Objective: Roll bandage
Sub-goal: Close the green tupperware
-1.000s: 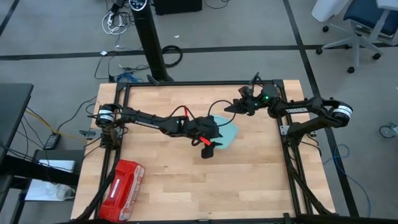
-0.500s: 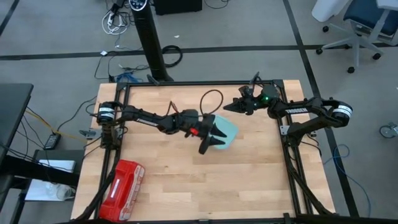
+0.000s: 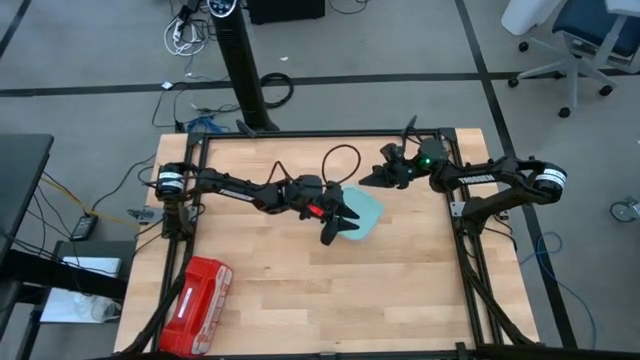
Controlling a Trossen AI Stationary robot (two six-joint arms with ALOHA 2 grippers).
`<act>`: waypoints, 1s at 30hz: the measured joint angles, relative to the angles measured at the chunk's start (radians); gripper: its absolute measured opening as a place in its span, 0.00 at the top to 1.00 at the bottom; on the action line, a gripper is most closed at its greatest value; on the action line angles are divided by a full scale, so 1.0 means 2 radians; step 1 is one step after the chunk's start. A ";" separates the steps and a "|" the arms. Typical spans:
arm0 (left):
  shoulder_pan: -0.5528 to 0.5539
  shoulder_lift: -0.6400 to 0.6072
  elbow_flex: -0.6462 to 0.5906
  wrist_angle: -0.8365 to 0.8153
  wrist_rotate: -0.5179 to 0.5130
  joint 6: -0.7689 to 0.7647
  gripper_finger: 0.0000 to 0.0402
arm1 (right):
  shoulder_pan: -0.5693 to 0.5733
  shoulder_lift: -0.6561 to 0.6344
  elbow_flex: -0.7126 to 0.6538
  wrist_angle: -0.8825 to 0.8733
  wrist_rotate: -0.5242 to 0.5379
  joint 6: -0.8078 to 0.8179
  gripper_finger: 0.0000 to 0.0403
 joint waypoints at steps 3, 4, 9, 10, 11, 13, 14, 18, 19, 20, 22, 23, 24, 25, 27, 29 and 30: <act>-0.005 -0.009 0.001 -0.008 0.002 0.001 0.56 | 0.006 0.000 0.000 0.000 0.020 0.007 0.97; -0.005 -0.013 0.001 -0.015 0.002 0.001 0.56 | 0.007 0.000 0.000 0.000 0.021 0.010 0.97; -0.003 -0.027 0.001 -0.042 -0.004 0.016 0.56 | 0.014 0.000 0.000 -0.001 0.017 0.011 0.97; -0.002 -0.028 0.001 -0.049 -0.006 0.020 0.56 | 0.016 0.000 0.000 -0.006 0.017 0.012 0.97; 0.001 -0.029 0.001 -0.054 -0.008 0.024 0.56 | 0.017 0.000 0.000 -0.013 0.014 0.016 0.97; 0.004 -0.029 0.001 -0.066 -0.009 0.028 0.56 | 0.017 0.000 0.000 -0.034 -0.002 0.018 0.97; 0.006 -0.029 0.001 -0.070 -0.009 0.030 0.56 | 0.017 0.000 0.000 -0.046 -0.006 0.014 0.97; 0.019 -0.029 0.001 -0.076 -0.009 0.036 0.56 | 0.017 0.000 0.000 -0.083 -0.006 0.007 0.97; 0.022 -0.029 0.001 -0.079 -0.010 0.036 0.56 | 0.017 0.000 0.000 -0.083 -0.006 0.007 0.97; 0.025 -0.029 0.001 -0.083 -0.009 0.037 0.56 | 0.017 0.000 0.000 -0.082 -0.006 0.009 0.97; 0.030 -0.029 0.001 -0.086 -0.010 0.039 0.56 | 0.017 0.000 0.000 -0.082 -0.005 0.017 0.97; 0.032 -0.029 0.001 -0.086 -0.010 0.039 0.56 | 0.018 0.000 0.000 -0.082 -0.004 0.019 0.97; 0.034 -0.029 0.001 -0.088 -0.010 0.039 0.56 | 0.020 0.000 0.000 -0.081 0.000 0.020 0.97; 0.035 -0.029 0.001 -0.091 -0.010 0.039 0.56 | 0.024 0.001 0.000 -0.080 0.008 0.022 0.97; 0.037 -0.029 0.001 -0.102 -0.012 0.037 0.56 | 0.036 0.005 0.006 -0.079 0.024 0.037 0.97; 0.038 -0.025 0.001 -0.115 -0.015 0.036 0.56 | 0.052 0.011 0.028 -0.077 0.027 0.042 0.97; 0.038 -0.022 0.001 -0.122 -0.016 0.034 0.56 | 0.059 0.017 0.041 -0.077 0.028 0.041 0.97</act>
